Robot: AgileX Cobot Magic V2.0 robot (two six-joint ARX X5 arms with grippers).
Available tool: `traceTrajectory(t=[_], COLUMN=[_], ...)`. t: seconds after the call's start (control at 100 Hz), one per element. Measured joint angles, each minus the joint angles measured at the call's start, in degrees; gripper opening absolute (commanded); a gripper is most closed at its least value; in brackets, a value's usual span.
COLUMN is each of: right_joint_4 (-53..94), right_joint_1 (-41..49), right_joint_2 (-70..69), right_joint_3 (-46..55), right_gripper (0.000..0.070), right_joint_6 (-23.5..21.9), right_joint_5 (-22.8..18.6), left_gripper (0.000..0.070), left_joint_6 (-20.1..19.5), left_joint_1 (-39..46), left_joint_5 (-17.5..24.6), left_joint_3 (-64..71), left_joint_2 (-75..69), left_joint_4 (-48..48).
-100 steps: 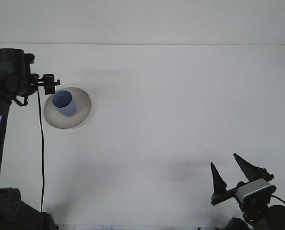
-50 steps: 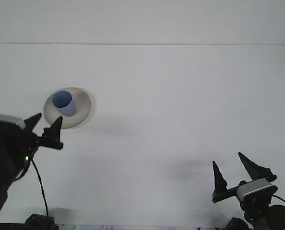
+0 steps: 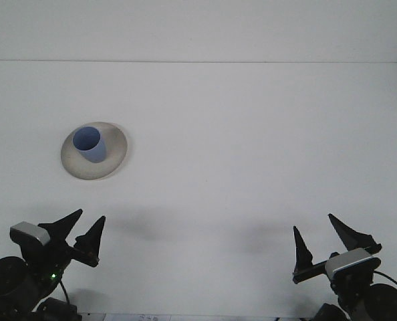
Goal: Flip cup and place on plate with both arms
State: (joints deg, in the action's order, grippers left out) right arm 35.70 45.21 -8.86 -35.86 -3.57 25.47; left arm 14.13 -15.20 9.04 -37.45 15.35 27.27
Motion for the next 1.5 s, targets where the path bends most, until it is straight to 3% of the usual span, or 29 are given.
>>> traceTrajectory(t=[0.04,0.08,1.01,1.21,1.41,1.5], right_joint_4=[0.0,0.0,-0.8,-0.8,-0.8,-0.8], right_joint_1=[0.0,0.0,0.0,0.0,0.0,0.0], right_joint_2=[0.0,0.0,0.0,0.0,0.0,0.0], right_joint_3=[0.0,0.0,0.0,0.0,0.0,0.0], right_gripper=[0.0208,0.0,0.0007,0.0007,0.0007,0.0007], right_joint_6=[-0.2,-0.4,-0.7,-0.7,-0.7,-0.7], right_joint_5=[0.0,0.0,-0.1,-0.1,-0.1,-0.1], left_gripper=[0.0212,0.0004,0.0013,0.0013,0.0013,0.0013], left_joint_6=[0.0,0.0,-0.3,-10.7,-19.8,-22.0], left_joint_1=[0.0,0.0,0.0,2.3,8.9,10.6], left_joint_5=[0.0,0.0,0.0,-2.0,-11.7,-13.7], left_joint_3=[0.0,0.0,0.0,3.0,18.8,25.8], left_joint_2=[0.0,0.1,0.1,-2.8,-10.6,-13.2], left_joint_4=[0.2,0.3,0.2,-3.4,-15.8,-18.1])
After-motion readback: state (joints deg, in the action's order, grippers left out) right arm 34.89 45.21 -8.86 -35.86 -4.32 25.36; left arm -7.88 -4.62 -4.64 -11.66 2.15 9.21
